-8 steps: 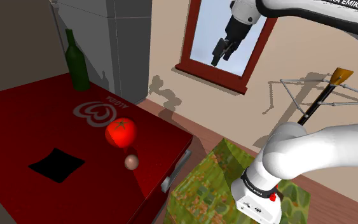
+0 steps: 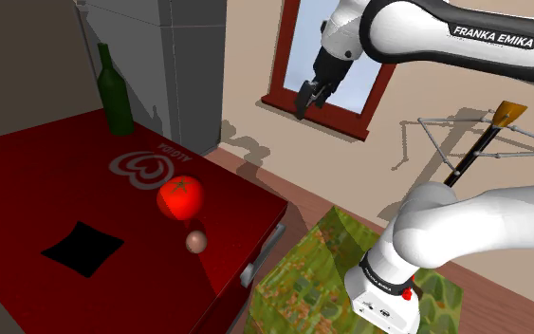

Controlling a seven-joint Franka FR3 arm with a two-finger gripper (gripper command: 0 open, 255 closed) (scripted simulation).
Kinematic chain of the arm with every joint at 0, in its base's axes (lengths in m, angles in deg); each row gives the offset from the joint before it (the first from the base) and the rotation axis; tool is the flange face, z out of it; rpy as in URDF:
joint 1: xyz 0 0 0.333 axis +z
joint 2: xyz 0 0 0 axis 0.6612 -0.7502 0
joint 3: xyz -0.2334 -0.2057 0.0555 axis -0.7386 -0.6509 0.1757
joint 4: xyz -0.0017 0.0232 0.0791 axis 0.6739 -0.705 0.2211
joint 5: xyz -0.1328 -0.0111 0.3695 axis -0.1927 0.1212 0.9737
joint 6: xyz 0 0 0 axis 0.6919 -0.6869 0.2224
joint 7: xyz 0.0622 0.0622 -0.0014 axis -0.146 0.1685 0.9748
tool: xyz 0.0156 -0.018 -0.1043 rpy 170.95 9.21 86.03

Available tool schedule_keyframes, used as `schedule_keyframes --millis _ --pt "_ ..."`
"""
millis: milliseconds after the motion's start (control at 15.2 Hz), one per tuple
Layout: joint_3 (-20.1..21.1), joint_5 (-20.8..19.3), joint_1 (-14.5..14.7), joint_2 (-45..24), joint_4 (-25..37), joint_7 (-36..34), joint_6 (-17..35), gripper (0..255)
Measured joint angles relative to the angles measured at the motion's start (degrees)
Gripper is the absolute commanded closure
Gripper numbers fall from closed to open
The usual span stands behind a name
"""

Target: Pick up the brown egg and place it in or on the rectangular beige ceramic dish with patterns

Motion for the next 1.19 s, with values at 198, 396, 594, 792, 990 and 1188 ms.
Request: schedule_keyframes --millis 198,396,594,792,990,1188 --pt "4.1 1.1 1.0 -0.1 -2.3 -4.2 2.2 0" --pt "8.2 2.0 1.7 -2.0 -3.9 -8.4 5.4 0" --pt "12.6 2.9 2.5 -3.6 -5.4 -12.9 8.2 0" --pt "17.3 3.2 2.8 -6.9 -5.6 -17.6 11.3 0" --pt "21.9 3.3 2.9 -9.8 -5.6 -22.3 13.7 0" --pt "27.0 2.3 2.0 -14.4 -4.6 -27.5 16.8 0"
